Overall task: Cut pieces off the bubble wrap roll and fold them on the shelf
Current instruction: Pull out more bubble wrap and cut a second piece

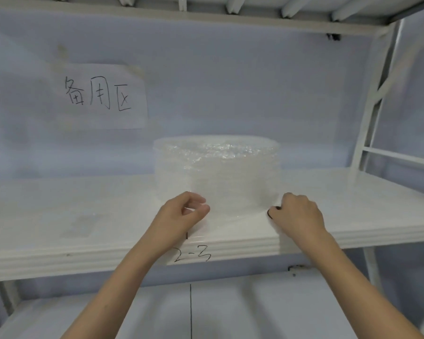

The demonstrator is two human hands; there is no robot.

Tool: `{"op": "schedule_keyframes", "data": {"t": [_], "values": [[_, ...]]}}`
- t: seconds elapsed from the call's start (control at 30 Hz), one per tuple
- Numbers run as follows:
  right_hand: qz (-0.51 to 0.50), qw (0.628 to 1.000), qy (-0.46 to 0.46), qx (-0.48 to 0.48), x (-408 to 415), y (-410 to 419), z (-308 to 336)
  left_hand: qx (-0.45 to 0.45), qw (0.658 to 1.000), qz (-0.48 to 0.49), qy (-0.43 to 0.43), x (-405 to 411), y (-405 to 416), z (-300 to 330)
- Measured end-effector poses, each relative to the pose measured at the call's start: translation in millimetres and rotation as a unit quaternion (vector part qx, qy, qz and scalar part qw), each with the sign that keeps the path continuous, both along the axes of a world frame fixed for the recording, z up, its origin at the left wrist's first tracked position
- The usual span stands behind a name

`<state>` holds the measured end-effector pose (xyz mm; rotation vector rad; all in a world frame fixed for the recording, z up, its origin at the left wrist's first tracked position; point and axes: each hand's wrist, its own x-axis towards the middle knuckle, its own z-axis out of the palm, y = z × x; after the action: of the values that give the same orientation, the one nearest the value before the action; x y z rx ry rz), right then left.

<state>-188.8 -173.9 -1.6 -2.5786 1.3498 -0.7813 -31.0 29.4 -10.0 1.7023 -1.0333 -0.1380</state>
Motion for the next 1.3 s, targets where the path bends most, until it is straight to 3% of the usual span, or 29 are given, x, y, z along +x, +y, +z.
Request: {"op": "schedule_keyframes", "data": {"t": [0.4, 0.5, 0.67, 0.73, 0.83, 0.9, 1.03, 1.3], "values": [[-0.029, 0.991, 0.124, 0.045, -21, -8, 27, 0.012, 0.997, -0.030, 0.072, 3, 3, -2], [-0.019, 0.995, 0.063, 0.070, -37, -11, 31, 0.015, 0.997, -0.029, 0.074, 4, 3, -3], [0.026, 0.982, -0.139, 0.123, -79, -6, 28, 0.037, 0.998, -0.028, 0.046, 0, 2, -1], [0.087, 0.933, -0.267, 0.225, -89, 6, 20, 0.043, 0.998, -0.029, 0.041, -2, 2, -1], [0.213, 0.745, -0.433, 0.460, -87, 30, -2, 0.042, 0.996, -0.037, 0.068, -5, 1, 0], [0.272, 0.654, -0.428, 0.562, -77, 47, -24, 0.037, 0.993, -0.053, 0.102, -8, -1, 1], [0.325, 0.601, -0.339, 0.647, -56, 79, -56, 0.028, 0.989, -0.057, 0.136, -12, -3, 3], [0.351, 0.562, -0.222, 0.715, -42, 95, -81, 0.017, 0.989, -0.050, 0.136, -15, -3, 3]]}}
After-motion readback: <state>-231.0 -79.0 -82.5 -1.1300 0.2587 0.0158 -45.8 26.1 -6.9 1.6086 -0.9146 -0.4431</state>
